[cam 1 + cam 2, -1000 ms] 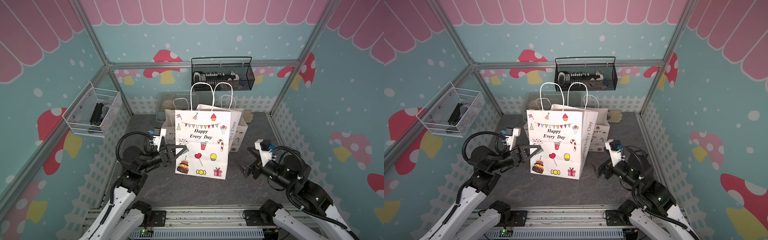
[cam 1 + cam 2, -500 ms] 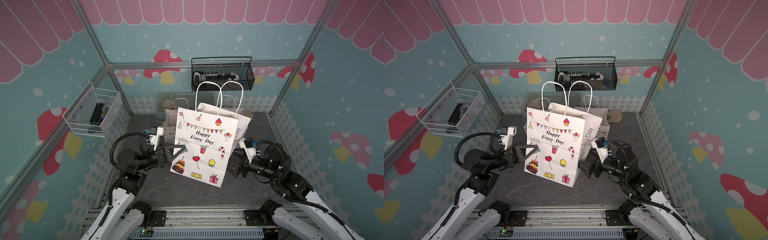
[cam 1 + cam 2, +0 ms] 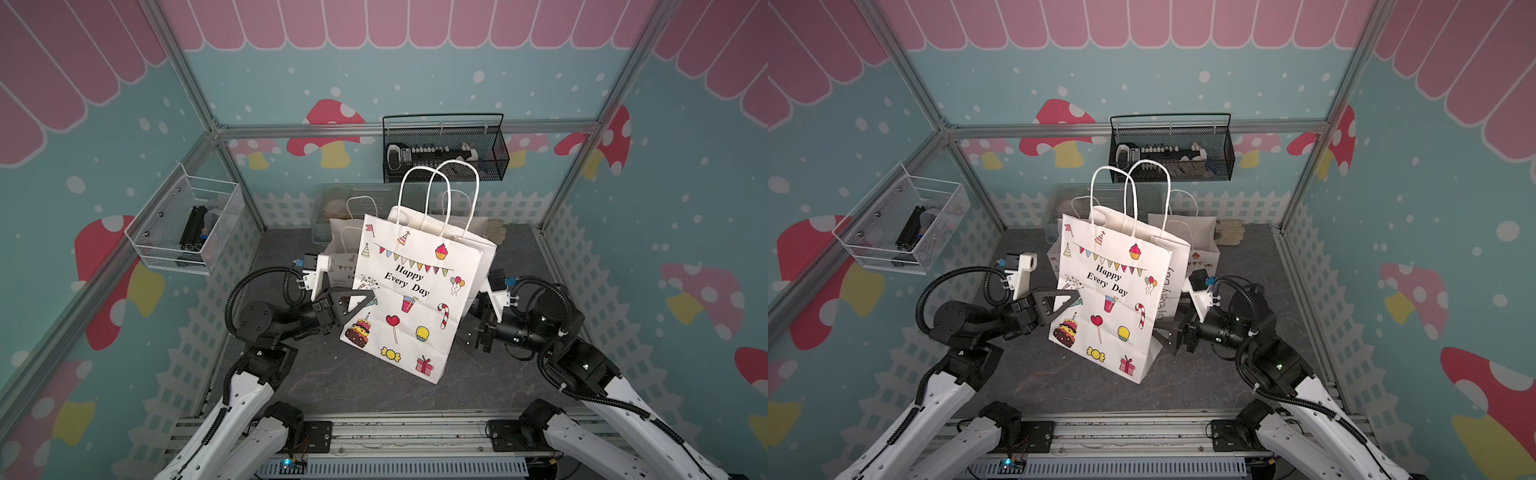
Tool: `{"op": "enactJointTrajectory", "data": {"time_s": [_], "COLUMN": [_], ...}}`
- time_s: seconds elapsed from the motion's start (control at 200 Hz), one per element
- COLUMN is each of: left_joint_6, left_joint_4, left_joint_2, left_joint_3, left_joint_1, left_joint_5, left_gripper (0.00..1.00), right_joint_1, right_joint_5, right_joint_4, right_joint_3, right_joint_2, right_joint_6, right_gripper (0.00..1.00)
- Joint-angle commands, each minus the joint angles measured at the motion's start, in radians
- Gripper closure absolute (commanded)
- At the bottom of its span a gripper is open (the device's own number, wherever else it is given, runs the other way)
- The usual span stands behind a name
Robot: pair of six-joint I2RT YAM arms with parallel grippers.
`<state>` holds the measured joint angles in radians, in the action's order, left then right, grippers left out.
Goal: Put away the paper bag
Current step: Press the paper bag.
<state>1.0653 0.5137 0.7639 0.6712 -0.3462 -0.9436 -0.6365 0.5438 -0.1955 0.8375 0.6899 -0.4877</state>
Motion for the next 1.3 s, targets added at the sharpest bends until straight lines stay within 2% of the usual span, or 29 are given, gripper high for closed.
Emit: {"op": "enactJointTrajectory", "data": {"time_s": [0.0, 0.17, 0.36, 0.535, 0.655, 0.87, 1.181, 1.296], "left_joint_6": [0.039, 0.129, 0.141, 0.099, 0.021, -0.091, -0.099, -0.082], "left_joint_4": [0.073, 0.211, 0.211, 0.142, 0.018, -0.123, -0.104, -0.065], "left_joint_2": [-0.001, 0.035, 0.040, 0.035, 0.026, 0.011, 0.017, 0.027], "left_joint_3": [0.001, -0.022, -0.014, -0.008, 0.009, 0.034, 0.029, 0.024], "left_joint_1": [0.009, 0.008, 0.008, 0.008, 0.005, -0.046, -0.059, -0.101], "left_joint_5": [0.015, 0.032, 0.037, 0.039, 0.040, 0.061, 0.068, 0.069], "left_gripper": [0.99, 0.99, 0.99, 0.99, 0.99, 0.97, 0.96, 0.96], "right_joint_1": [-0.004, -0.003, -0.004, -0.004, -0.006, -0.007, -0.010, -0.009], "right_joint_5": [0.019, 0.080, 0.139, 0.153, 0.149, 0.093, -0.025, -0.073], "right_joint_4": [-0.015, -0.004, 0.019, 0.062, 0.078, 0.084, 0.026, 0.019], "right_joint_3": [-0.009, -0.003, -0.014, -0.026, -0.026, -0.015, 0.004, 0.004], "right_joint_2": [-0.064, -0.059, -0.067, -0.073, -0.054, -0.008, 0.013, 0.013], "right_joint_6": [0.003, -0.005, -0.018, -0.048, -0.058, -0.072, -0.061, -0.069], "right_gripper": [0.01, 0.01, 0.01, 0.01, 0.01, 0.02, 0.20, 0.28]}}
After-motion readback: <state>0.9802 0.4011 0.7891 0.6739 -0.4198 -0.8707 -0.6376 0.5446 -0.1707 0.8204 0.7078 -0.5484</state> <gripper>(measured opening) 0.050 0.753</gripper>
